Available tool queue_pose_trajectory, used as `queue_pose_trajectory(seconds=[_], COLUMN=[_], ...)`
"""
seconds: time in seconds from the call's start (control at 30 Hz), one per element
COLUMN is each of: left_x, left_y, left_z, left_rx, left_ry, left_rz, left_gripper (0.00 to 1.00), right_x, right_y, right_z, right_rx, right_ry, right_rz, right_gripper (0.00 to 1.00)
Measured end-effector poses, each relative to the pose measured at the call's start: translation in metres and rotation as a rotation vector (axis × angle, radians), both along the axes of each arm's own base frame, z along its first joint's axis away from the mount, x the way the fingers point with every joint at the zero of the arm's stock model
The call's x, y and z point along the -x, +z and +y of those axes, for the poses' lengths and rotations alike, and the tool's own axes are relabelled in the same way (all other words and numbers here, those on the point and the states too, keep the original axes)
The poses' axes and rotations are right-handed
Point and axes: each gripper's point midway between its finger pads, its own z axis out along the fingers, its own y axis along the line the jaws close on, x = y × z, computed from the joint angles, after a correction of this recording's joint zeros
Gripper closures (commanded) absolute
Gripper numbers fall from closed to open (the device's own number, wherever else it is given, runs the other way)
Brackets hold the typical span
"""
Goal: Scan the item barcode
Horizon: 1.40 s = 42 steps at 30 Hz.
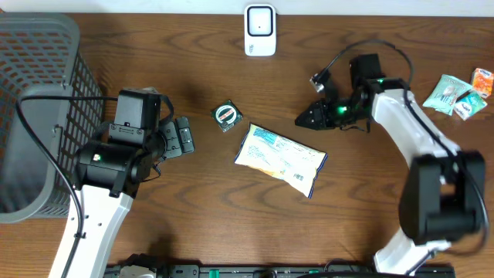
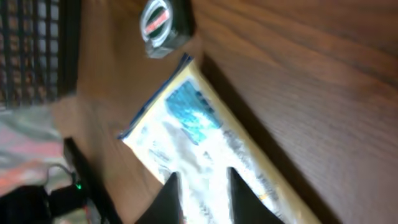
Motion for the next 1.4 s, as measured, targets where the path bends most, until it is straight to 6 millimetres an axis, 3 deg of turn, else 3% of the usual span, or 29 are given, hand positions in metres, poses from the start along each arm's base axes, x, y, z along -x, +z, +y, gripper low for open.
queue_pose_trajectory(seconds=[0.07, 0.13, 0.17, 0.2, 0.27, 0.4, 0.63, 0.83, 0.97, 1.13, 1.4], left_x=[0.0, 0.0, 0.0, 0.0, 0.0, 0.0, 0.0, 0.0, 0.0, 0.0, 0.0], left_y=[0.0, 0.0, 0.0, 0.0, 0.0, 0.0, 0.0, 0.0, 0.0, 0.0, 0.0], left_z=[0.0, 0.0, 0.0, 0.0, 0.0, 0.0, 0.0, 0.0, 0.0, 0.0, 0.0], left_rx=[0.0, 0.0, 0.0, 0.0, 0.0, 0.0, 0.0, 0.0, 0.0, 0.0, 0.0], left_ry=[0.0, 0.0, 0.0, 0.0, 0.0, 0.0, 0.0, 0.0, 0.0, 0.0, 0.0], left_rz=[0.0, 0.0, 0.0, 0.0, 0.0, 0.0, 0.0, 0.0, 0.0, 0.0, 0.0], left_gripper=[0.02, 0.02, 0.02, 0.02, 0.02, 0.02, 0.02, 0.02, 0.03, 0.02, 0.02], right_x=[0.011, 0.022, 0.029, 0.035, 0.05, 0.068, 0.086, 0.09, 0.097, 0.1, 0.088], right_y=[0.014, 0.018, 0.018, 0.014, 0.005, -0.006, -0.017, -0.019, -0.033, -0.055, -0.075], right_z=[0.008, 0.018, 0.024, 0.03, 0.041, 0.058, 0.073, 0.08, 0.084, 0.08, 0.067], right_rx=[0.06, 0.126, 0.161, 0.2, 0.282, 0.409, 0.677, 0.782, 0.849, 0.919, 0.955], right_ry=[0.043, 0.092, 0.12, 0.147, 0.206, 0.296, 0.323, 0.284, 0.266, 0.238, 0.155], right_rz=[-0.053, -0.087, -0.096, -0.099, -0.096, -0.136, -0.236, -0.305, -0.373, -0.462, -0.557], right_gripper=[0.49, 0.46, 0.44, 0.32, 0.18, 0.09, 0.04, 0.01, 0.01, 0.01, 0.01])
